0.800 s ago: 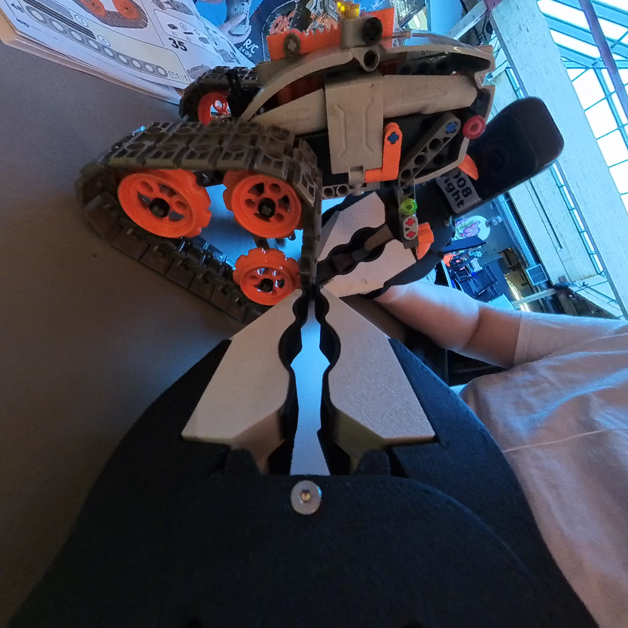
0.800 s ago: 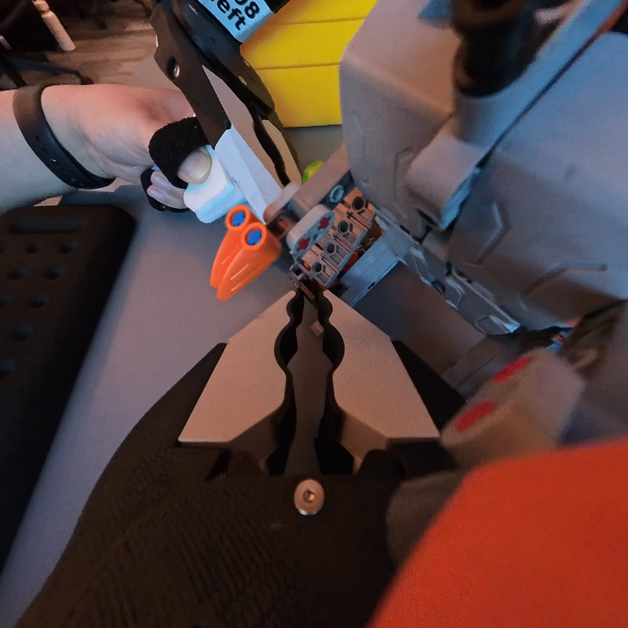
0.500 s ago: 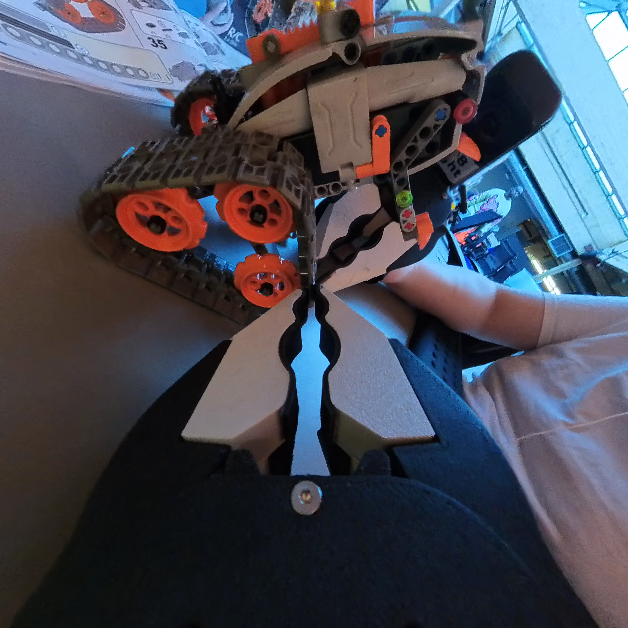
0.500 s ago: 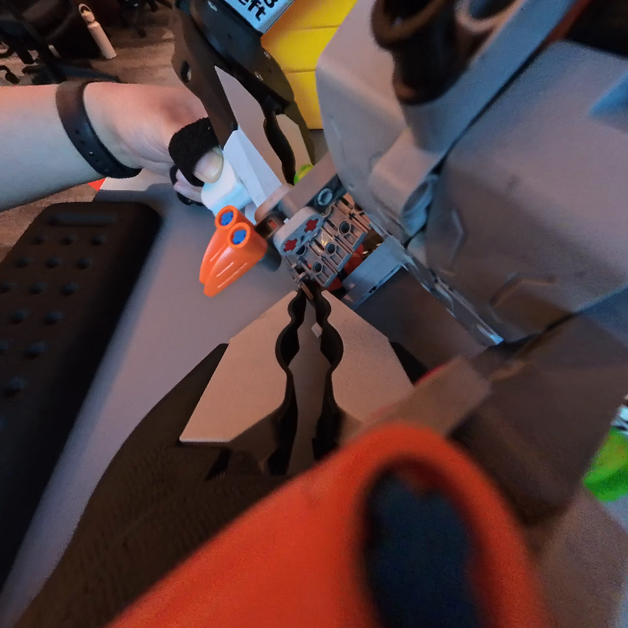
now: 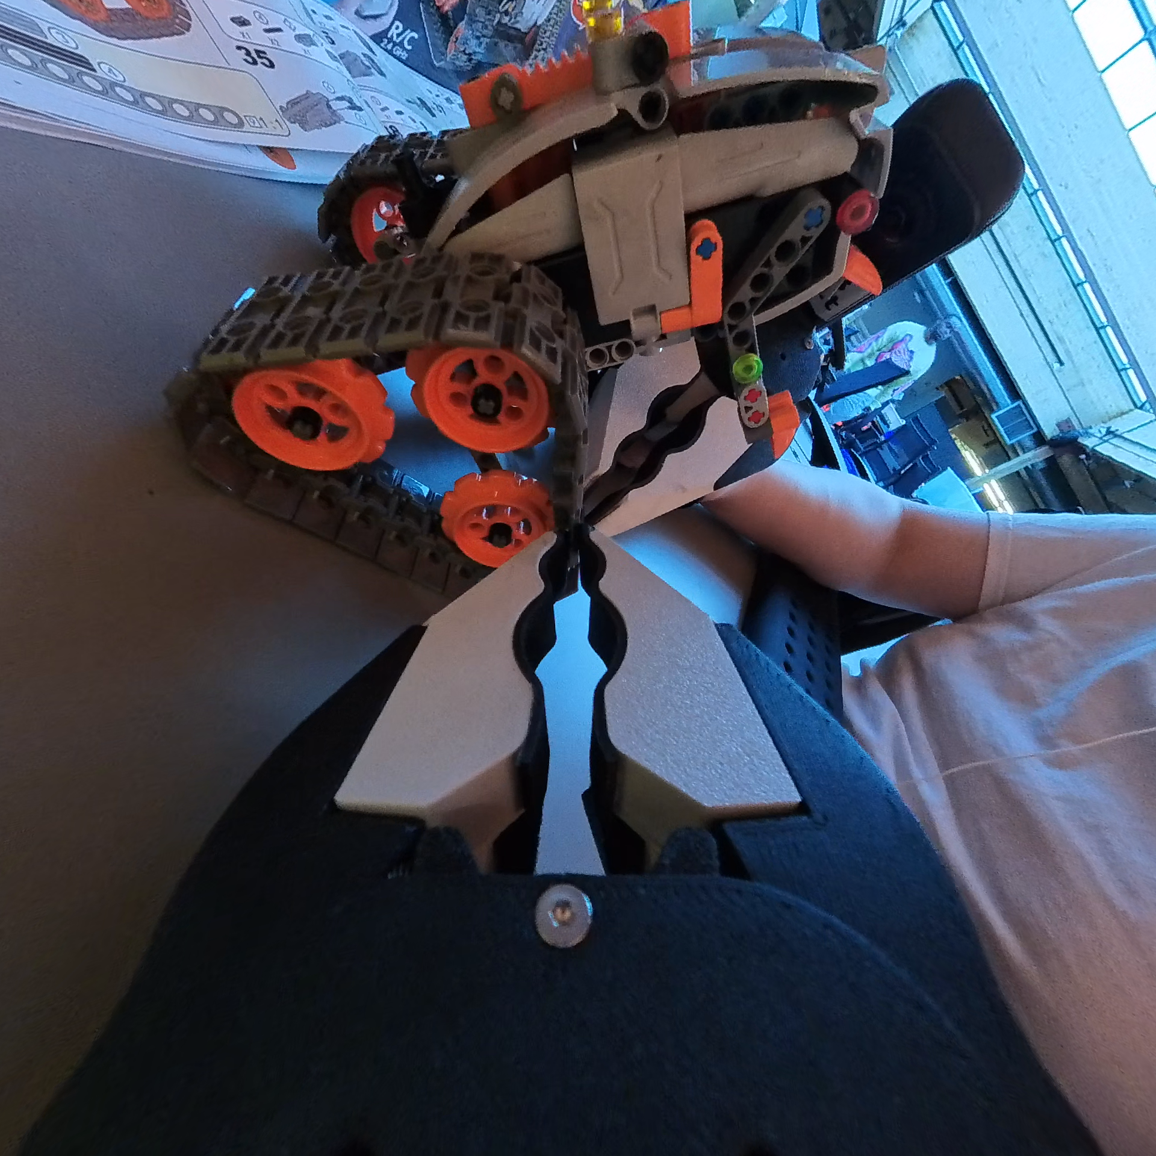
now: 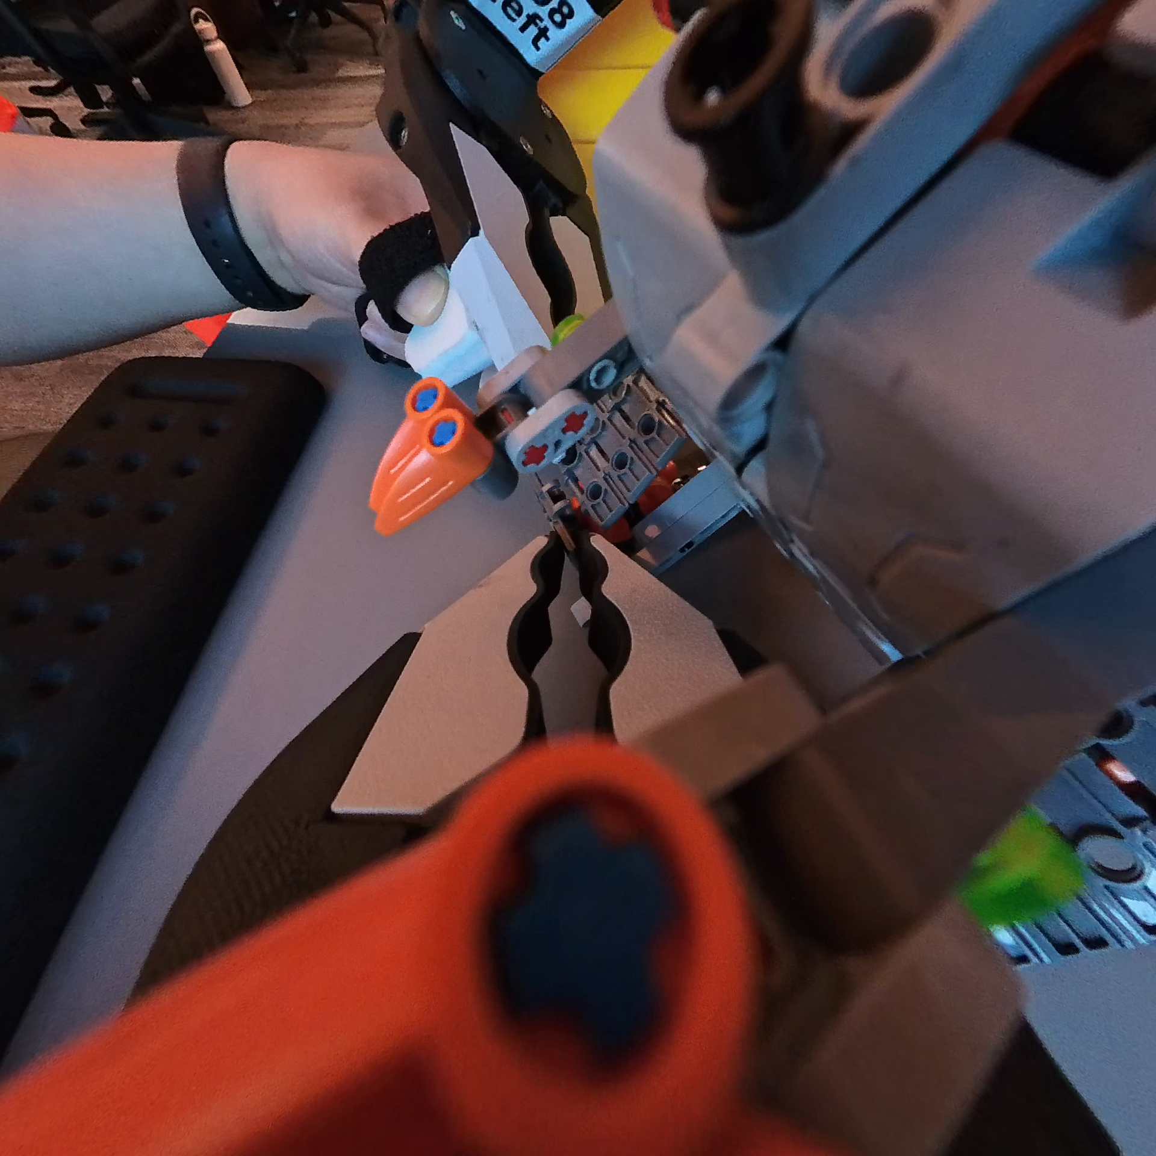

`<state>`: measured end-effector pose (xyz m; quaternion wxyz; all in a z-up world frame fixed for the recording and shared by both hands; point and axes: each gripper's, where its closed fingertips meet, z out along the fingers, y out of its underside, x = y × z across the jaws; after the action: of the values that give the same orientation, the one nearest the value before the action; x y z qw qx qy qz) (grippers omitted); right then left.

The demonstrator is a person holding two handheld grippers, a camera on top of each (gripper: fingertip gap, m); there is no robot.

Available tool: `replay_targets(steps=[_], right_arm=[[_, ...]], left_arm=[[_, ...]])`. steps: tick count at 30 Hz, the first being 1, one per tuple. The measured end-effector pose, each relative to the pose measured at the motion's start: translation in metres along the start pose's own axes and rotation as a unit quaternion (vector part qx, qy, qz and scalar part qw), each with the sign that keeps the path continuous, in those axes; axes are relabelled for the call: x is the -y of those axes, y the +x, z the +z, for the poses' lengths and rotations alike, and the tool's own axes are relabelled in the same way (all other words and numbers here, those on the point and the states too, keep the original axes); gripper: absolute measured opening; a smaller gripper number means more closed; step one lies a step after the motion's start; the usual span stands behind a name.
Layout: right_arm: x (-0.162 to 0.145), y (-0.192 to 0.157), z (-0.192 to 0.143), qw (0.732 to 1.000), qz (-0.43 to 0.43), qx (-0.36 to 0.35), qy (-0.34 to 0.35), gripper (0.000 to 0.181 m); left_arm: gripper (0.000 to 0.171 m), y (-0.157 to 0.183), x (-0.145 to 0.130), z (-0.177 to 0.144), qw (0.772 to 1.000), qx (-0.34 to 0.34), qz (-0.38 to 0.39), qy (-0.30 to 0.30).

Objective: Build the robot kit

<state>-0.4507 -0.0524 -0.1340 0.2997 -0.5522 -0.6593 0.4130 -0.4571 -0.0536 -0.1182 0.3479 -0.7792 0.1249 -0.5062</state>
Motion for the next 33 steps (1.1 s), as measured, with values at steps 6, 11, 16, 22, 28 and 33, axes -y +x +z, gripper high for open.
replay_targets(steps=[6, 11, 16, 22, 28, 33], right_arm=[[0.0006, 0.0014, -0.0006, 1.0, 0.016, 0.006, 0.003, 0.004], [-0.0005, 0.0011, -0.0006, 1.0, 0.027, 0.009, 0.0, 0.005], [-0.0014, 0.0014, -0.0002, 0.999, 0.037, 0.01, -0.003, 0.006], [-0.0027, 0.0033, 0.0021, 0.999, -0.007, -0.03, -0.012, 0.01], [-0.0032, 0.0027, 0.003, 1.0, 0.003, -0.019, -0.015, 0.01], [-0.0023, 0.0023, 0.0043, 0.999, 0.048, 0.015, -0.015, 0.007]], left_arm=[[0.001, 0.0002, -0.0015, 0.0003, 1.0, 0.005, 0.014, -0.006], [0.001, 0.0015, -0.0037, 0.0016, 0.999, 0.018, 0.037, -0.012], [0.0, 0.0017, -0.0049, 0.0026, 0.999, 0.02, 0.045, -0.018], [0.0, 0.0006, -0.0049, 0.0025, 0.996, 0.041, 0.073, -0.019], [0.001, -0.0002, -0.0054, 0.0025, 0.996, 0.046, 0.078, -0.021], [0.001, -0.0013, -0.0045, 0.0016, 0.996, 0.048, 0.077, -0.019]])
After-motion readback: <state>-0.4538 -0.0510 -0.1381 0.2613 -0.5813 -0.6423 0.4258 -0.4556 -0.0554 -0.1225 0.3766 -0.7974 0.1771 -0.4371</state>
